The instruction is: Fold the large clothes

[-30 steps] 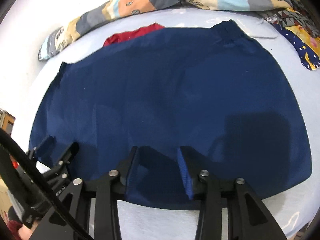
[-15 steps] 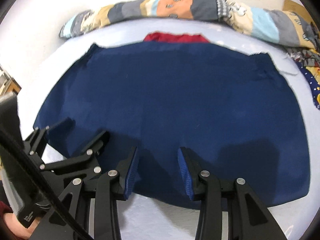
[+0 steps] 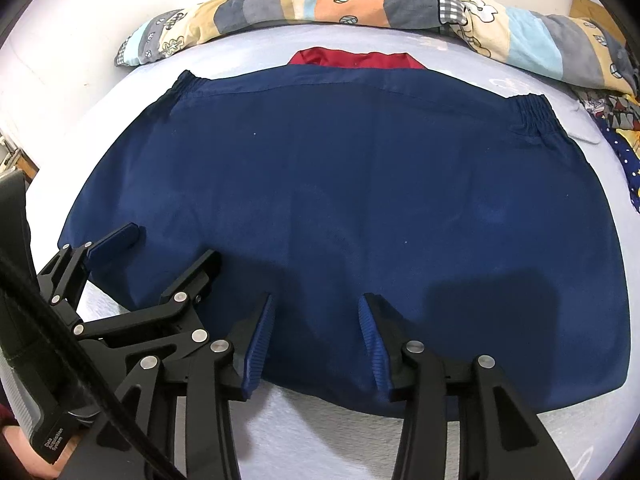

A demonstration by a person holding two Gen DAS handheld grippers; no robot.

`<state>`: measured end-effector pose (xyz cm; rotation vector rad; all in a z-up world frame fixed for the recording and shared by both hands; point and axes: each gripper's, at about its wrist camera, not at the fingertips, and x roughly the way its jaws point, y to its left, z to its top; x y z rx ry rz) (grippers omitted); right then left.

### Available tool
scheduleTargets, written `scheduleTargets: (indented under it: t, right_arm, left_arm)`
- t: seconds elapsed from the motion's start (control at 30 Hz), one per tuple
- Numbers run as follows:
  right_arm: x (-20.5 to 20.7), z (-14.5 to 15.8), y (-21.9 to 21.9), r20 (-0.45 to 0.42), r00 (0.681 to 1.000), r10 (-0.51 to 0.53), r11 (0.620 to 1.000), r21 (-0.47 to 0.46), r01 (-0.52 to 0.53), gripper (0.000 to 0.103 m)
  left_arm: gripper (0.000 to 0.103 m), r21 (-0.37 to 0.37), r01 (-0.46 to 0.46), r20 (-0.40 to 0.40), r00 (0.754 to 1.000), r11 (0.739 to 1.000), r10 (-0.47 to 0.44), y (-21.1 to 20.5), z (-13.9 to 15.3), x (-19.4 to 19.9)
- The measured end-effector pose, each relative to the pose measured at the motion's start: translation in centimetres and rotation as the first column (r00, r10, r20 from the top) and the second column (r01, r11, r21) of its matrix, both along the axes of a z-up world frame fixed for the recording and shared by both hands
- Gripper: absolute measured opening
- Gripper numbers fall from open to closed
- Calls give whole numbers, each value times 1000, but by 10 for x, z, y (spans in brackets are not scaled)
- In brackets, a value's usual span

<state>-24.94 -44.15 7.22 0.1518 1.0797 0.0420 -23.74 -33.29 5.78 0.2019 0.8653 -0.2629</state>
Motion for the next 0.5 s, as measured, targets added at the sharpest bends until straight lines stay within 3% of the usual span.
scheduleTargets:
  t: [0.5]
  right_arm:
    - [2,4,-4,4,1000,-1,999,36,0,49]
  left_arm:
    - [89,-30,-16,-11,1000,999,16,8,9,13]
